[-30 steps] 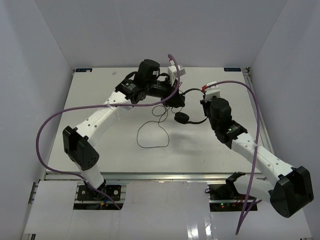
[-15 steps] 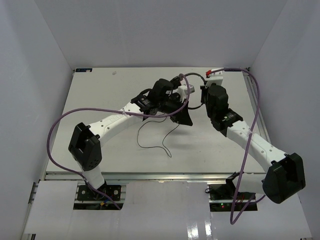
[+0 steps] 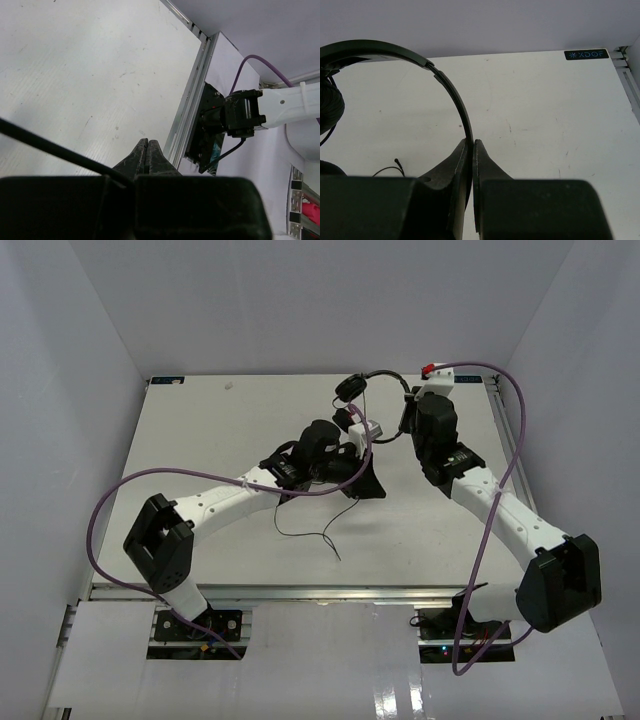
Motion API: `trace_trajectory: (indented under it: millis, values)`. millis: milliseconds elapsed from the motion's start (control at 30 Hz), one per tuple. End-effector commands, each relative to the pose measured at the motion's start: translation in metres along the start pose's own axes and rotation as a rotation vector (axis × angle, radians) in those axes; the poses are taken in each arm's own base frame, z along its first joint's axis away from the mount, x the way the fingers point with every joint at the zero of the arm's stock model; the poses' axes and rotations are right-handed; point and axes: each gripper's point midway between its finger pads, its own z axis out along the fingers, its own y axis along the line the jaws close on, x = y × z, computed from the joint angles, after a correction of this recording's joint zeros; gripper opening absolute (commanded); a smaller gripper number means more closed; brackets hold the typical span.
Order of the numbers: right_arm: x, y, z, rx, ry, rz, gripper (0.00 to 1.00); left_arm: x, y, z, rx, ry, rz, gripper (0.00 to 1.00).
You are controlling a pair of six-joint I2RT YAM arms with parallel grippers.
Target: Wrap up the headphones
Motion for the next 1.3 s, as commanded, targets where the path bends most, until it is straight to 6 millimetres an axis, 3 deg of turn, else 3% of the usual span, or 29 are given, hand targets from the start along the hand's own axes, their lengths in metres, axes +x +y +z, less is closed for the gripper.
trace_trajectory:
  millis: [0,233,367,433,700,1000,1267]
  values:
    - [-0.056,0.003,0.002,-0.030,-0.115,0.165,0.08,-0.010,-0.015,-0.002,0.011,-0.069,0.049,0.02]
    - [-0.056,0.001,0.010,-0.067,-0.073,0.248,0.08,0.007,-0.009,0.005,-0.034,-0.053,0.070,0.05]
    - [-0.059,-0.002,0.011,-0.082,-0.063,0.292,0.08,0.015,-0.002,0.002,-0.087,-0.059,0.103,0.09]
    - [-0.060,0.000,0.009,-0.107,-0.050,0.311,0.08,0.005,0.000,-0.003,-0.110,-0.112,0.137,0.14]
    - [-0.068,-0.007,0.003,-0.176,-0.002,0.412,0.08,0.019,0.017,-0.013,-0.167,-0.175,0.207,0.22]
    - [-0.081,0.006,-0.012,-0.321,0.033,0.481,0.08,0.039,0.035,-0.005,-0.183,-0.165,0.239,0.22]
    - [-0.089,0.012,-0.030,-0.440,0.077,0.497,0.08,0.041,0.060,-0.005,-0.249,-0.169,0.272,0.16]
